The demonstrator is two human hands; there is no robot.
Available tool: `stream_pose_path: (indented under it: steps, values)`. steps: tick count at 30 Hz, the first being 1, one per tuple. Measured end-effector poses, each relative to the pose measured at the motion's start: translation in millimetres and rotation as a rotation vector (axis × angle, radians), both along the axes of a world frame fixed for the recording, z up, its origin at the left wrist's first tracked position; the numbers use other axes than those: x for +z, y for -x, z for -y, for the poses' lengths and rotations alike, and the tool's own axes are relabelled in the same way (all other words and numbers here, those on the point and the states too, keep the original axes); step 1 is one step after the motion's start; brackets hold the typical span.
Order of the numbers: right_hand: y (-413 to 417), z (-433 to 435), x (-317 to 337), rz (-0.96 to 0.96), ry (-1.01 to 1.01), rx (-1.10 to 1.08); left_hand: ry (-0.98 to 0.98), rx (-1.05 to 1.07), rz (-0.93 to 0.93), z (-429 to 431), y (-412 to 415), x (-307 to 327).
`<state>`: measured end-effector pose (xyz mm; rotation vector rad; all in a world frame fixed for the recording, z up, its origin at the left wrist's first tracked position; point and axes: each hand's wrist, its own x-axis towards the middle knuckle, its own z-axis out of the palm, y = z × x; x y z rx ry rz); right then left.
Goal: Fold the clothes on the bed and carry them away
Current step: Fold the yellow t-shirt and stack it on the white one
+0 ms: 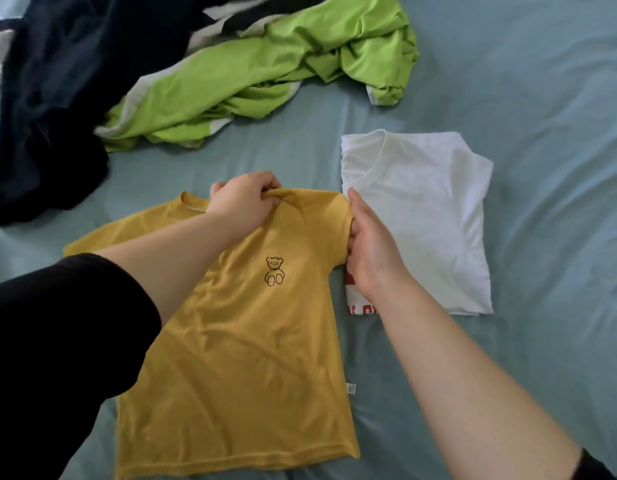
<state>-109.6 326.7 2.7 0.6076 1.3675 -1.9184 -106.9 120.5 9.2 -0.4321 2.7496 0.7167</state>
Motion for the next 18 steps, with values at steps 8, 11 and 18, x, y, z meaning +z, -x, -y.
stream_pose_path:
  steps: [8,11,18]
  values:
    - [7,-23,-9,-0.182,-0.457,0.078,0.003,0.005,0.109,-14,23,-13]
    - [8,-28,-10,-0.208,-0.736,0.105,0.086,0.033,-0.017,-21,19,-12]
    - [-16,-20,-12,-0.116,-0.826,0.618,0.118,0.083,0.065,-61,-73,-25]
